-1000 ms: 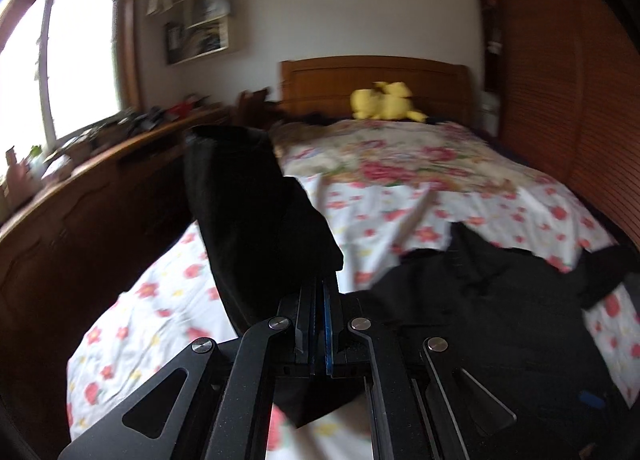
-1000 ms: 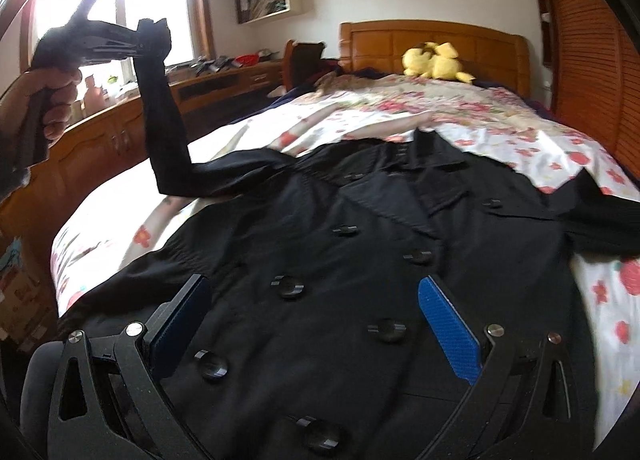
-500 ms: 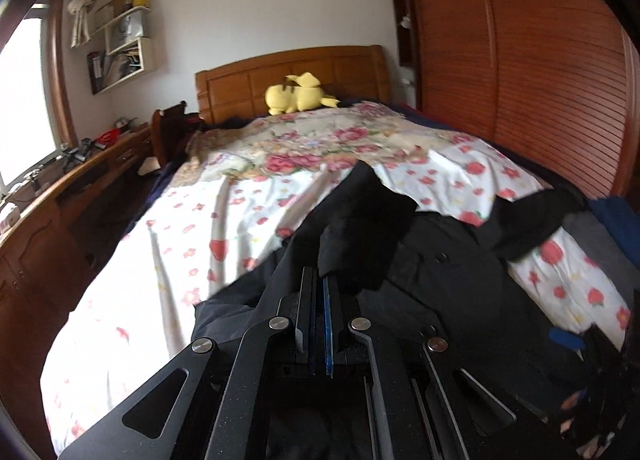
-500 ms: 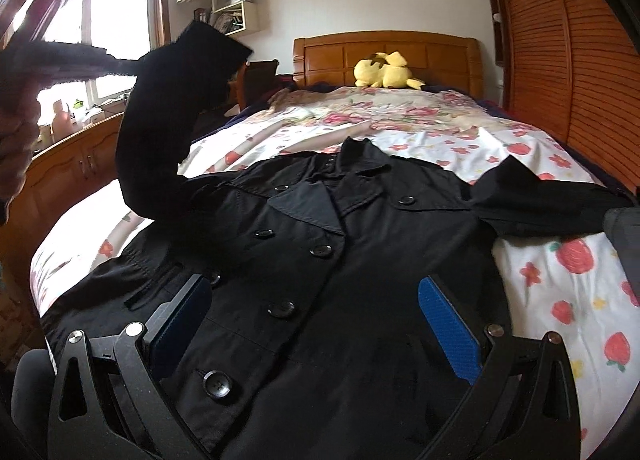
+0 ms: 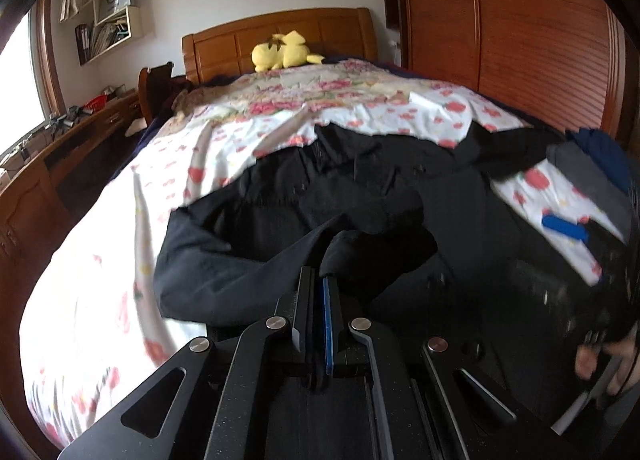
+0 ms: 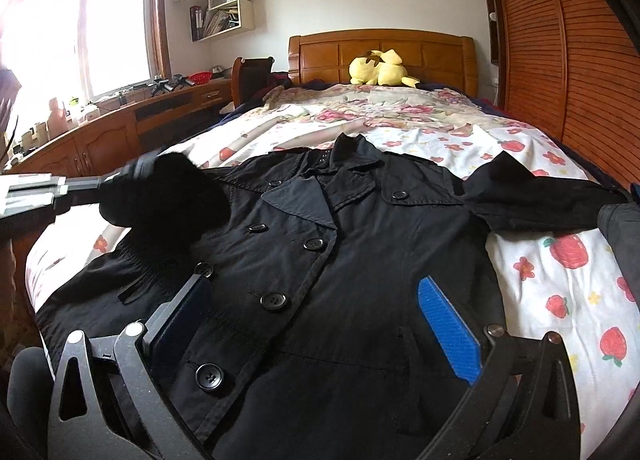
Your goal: Fold large clothes
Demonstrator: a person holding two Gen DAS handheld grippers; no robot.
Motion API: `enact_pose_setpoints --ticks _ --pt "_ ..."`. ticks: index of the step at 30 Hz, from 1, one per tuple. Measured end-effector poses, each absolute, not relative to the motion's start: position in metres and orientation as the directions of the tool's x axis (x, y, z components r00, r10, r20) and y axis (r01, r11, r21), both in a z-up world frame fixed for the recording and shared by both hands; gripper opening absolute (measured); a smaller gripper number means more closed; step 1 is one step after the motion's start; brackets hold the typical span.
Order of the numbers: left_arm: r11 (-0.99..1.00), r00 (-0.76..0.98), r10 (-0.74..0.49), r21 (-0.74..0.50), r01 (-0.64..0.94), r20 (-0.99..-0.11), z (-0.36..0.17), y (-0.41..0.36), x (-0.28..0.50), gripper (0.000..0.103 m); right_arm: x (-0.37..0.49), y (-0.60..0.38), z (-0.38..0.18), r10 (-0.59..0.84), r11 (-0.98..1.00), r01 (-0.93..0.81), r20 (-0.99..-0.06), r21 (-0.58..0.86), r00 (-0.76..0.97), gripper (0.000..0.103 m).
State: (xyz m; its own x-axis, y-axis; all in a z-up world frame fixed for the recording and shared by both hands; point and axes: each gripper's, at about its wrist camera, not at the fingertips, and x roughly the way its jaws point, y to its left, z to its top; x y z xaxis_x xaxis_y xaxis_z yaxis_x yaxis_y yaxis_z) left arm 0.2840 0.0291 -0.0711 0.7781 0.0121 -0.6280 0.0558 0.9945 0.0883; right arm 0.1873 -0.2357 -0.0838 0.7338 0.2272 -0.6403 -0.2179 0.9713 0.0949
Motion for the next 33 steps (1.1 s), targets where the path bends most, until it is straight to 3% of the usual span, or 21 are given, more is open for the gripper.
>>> enact_pose_setpoints --ticks 7,20,33 --pt "0.999 0.741 -0.002 0.035 0.034 -0.671 -0.08 0.029 0.255 0.008 0.192 -0.225 -0.087 0.24 0.968 -0.232 -0.647 0.1 0.723 0.103" --pt "1.0 0.745 -0.016 -0.003 0.018 -0.667 -0.081 0.04 0.219 0.041 0.207 -0.181 -0.09 0.311 0.945 -0.299 -0.645 0.133 0.698 0.103" --pt "0.999 0.75 0.022 -0.007 -0.035 -0.661 -0.088 0.047 0.202 0.054 0.21 -0.134 -0.105 0.389 0.903 -0.403 -0.678 0.147 0.624 0.103"
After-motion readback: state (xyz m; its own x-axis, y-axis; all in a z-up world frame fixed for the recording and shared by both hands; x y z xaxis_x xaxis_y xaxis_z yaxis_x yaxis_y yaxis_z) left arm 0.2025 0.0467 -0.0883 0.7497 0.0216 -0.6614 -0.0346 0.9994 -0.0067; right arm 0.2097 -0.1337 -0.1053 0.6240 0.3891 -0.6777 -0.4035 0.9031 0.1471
